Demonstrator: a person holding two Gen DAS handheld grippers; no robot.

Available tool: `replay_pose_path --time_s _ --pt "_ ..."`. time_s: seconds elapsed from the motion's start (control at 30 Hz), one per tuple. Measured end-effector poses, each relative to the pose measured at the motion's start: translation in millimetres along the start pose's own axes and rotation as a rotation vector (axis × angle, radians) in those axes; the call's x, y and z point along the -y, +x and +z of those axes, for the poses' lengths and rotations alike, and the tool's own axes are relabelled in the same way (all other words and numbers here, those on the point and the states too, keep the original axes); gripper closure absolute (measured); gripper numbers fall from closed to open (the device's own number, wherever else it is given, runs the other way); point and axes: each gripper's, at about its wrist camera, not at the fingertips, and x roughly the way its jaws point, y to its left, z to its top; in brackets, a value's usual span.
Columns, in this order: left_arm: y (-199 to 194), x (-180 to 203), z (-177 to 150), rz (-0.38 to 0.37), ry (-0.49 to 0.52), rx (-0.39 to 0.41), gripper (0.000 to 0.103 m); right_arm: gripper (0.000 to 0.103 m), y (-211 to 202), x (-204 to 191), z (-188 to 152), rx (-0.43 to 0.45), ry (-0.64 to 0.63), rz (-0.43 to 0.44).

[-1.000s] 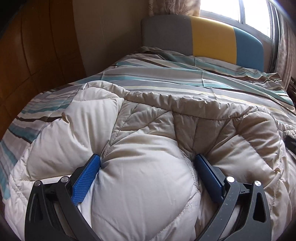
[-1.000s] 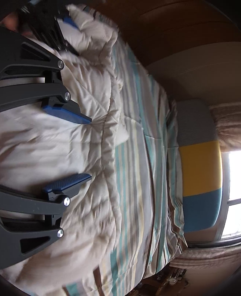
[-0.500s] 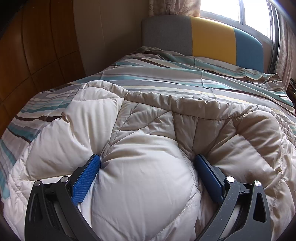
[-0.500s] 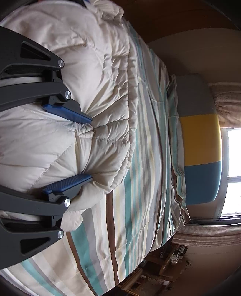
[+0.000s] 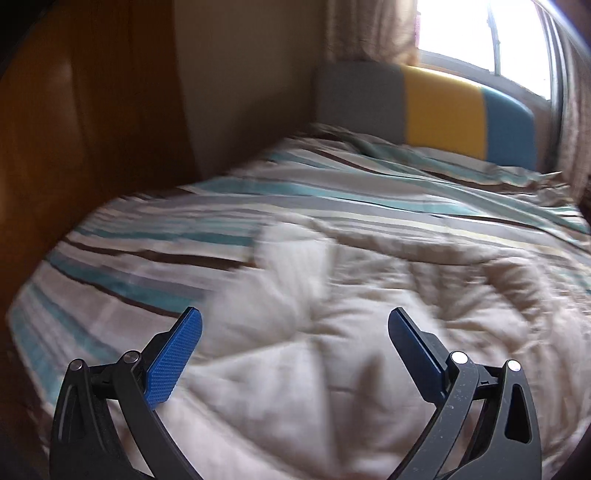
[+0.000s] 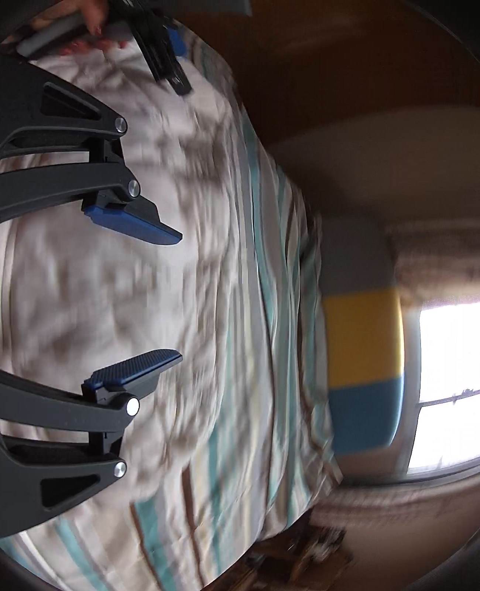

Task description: Fold large clothes

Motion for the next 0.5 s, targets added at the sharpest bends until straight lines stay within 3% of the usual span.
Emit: replay_pose_path --time_s 0.13,0.3,0.5 --pt "25.3 -14.4 -13.3 0.044 0.001 -0.073 0.003 0.041 33.1 -29.3 -10.5 -0.058 -0.096 -0.024" --pt "38.2 -16.2 -27.4 0.024 -0.030 -0.071 0.003 0.041 62.9 -30.5 -29.6 -0.101 -0.112 -0.050" --pt "54.3 -19.8 -29.5 -0.027 -0.060 -0.130 0.003 0.041 76.1 -26.9 -33.5 -0.123 -0.095 -0.043"
